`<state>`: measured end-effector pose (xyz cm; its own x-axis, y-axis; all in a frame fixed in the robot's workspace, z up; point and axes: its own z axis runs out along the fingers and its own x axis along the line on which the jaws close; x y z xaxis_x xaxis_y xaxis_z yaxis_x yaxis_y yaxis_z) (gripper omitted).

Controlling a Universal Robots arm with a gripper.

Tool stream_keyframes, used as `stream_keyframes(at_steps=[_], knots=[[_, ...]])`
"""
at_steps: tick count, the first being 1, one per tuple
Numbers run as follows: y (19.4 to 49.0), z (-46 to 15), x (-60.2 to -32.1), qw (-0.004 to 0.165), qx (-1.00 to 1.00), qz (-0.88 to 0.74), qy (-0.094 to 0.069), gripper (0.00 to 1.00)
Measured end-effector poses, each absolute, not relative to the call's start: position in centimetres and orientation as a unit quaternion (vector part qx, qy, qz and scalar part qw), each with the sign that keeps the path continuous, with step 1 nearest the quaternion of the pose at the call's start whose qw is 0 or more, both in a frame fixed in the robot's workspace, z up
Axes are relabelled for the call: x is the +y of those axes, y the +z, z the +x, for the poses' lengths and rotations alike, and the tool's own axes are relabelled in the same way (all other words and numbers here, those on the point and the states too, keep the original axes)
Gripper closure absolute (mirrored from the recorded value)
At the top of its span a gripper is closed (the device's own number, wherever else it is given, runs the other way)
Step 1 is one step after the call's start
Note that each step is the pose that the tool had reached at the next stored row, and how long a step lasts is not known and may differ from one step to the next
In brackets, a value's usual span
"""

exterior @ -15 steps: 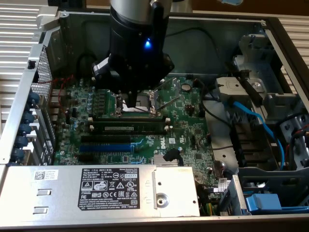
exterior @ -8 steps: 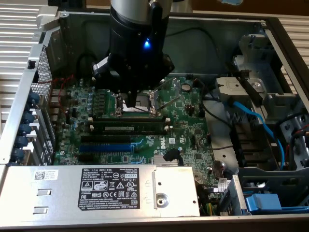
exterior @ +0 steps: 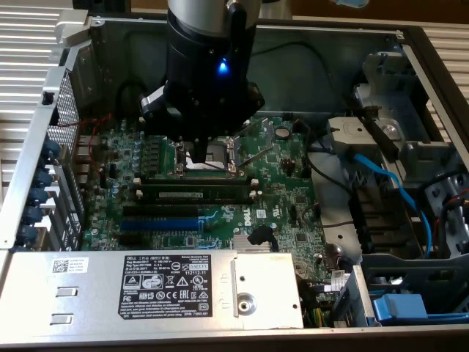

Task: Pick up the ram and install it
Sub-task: 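Press down the ram until it locks into place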

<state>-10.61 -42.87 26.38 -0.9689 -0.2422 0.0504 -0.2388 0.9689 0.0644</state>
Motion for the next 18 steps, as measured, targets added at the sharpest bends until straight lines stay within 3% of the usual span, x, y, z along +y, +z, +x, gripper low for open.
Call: stream_keyframes(at_steps=[18], knots=[[26.38,-10.55,-42.88,0.029,-0.996,0.082,-0.030,0.90]])
